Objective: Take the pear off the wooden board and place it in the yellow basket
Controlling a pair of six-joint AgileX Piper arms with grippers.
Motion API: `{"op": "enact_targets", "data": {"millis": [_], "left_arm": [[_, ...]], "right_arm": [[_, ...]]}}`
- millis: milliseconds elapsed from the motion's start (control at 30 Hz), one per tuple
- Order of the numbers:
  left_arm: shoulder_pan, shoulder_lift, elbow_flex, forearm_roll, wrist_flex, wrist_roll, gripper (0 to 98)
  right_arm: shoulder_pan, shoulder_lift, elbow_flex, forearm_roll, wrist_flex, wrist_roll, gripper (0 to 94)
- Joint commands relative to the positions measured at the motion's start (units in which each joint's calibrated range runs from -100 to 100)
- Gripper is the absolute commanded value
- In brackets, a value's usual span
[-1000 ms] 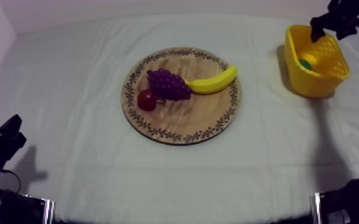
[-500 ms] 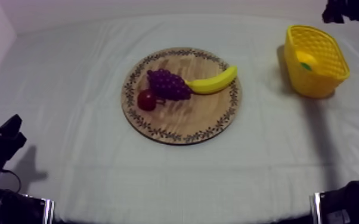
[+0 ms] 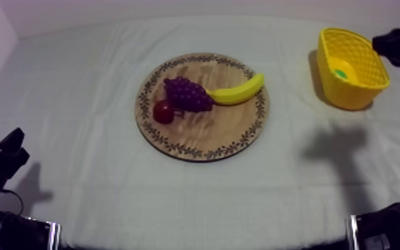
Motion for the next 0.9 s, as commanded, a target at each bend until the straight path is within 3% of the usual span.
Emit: {"op": "enact_targets", "data": {"millis": [0,200,333,600,700,867], "left_arm": [[0.0,0.0,0.0,-0.03,0.0,0.0,0.1],[0.0,0.0,0.0,-0.03,0.0,0.0,0.1],[0.0,0.0,0.0,-0.03,0.0,0.0,0.1],[0.0,0.0,0.0,-0.03,0.0,0.0,0.1],[0.0,0.0,0.0,-0.03,0.0,0.0,0.1],[0.0,0.0,0.0,-0.03,0.0,0.0,0.1]], "right_arm": [[0.0,-7.8,8.5,0.2,-3.0,-1.4,23.9],[1.5,-18.6,20.1,0.8,-11.7,-3.1,15.3],[2.5,-26.6,28.2,-0.3,-18.3,-3.0,7.2],[4.0,-40.0,43.0,-12.8,-24.2,7.3,0.7],[4.1,-43.8,46.8,-13.5,-23.6,5.8,0.5],[3.8,-45.8,48.5,-11.6,-18.8,-0.3,0.3]]}}
